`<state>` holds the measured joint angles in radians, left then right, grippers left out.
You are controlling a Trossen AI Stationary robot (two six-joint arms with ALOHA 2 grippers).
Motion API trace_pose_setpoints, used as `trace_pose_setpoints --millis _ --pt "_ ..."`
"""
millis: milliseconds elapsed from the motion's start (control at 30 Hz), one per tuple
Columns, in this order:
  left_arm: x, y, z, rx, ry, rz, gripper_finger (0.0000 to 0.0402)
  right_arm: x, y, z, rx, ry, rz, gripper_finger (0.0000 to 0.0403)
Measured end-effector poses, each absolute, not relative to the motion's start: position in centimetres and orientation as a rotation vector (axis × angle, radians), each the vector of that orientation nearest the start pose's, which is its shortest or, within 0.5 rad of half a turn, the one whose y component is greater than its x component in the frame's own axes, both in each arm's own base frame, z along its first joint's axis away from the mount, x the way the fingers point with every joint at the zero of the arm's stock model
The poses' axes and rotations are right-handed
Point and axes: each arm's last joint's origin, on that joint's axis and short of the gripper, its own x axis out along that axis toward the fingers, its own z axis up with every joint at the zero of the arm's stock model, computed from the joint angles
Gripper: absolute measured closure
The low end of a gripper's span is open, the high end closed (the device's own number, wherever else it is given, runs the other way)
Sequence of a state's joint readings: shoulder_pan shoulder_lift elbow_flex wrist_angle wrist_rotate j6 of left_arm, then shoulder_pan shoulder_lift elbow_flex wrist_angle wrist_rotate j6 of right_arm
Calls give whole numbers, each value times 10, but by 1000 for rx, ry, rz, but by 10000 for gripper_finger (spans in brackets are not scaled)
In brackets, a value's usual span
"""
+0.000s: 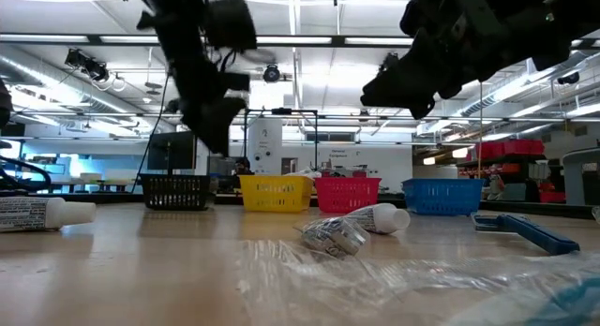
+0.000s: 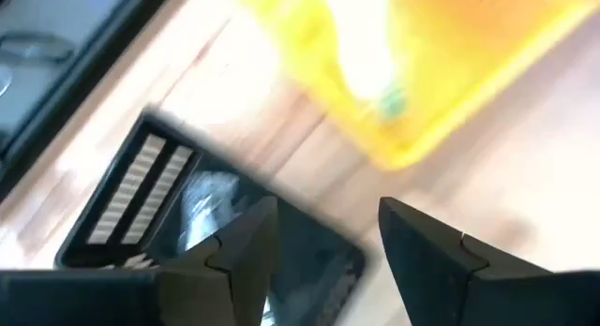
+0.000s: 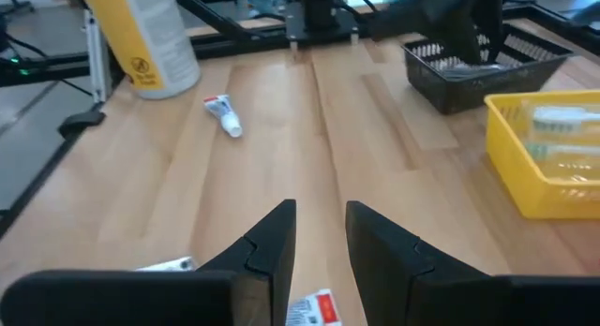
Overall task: Pick & Place Travel size toiletries
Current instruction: Put the blue toothbrush into the yellow bin
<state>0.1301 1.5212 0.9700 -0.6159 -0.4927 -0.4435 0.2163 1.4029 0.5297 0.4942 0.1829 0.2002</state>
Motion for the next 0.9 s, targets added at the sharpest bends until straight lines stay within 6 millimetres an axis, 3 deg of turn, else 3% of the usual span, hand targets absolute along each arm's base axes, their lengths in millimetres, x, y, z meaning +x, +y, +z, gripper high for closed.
trace_pose_setpoints --millis 267,500,733,900 --pt "303 5 248 -58 889 561 211 262 55 177 7 403 136 296" --pt "312 -22 257 -64 774 462 214 259 70 177 62 416 362 297" --pt "315 -49 262 -114 718 307 222 250 98 177 96 434 447 297" --pt "313 -63 262 -105 717 255 223 242 120 179 60 412 412 297"
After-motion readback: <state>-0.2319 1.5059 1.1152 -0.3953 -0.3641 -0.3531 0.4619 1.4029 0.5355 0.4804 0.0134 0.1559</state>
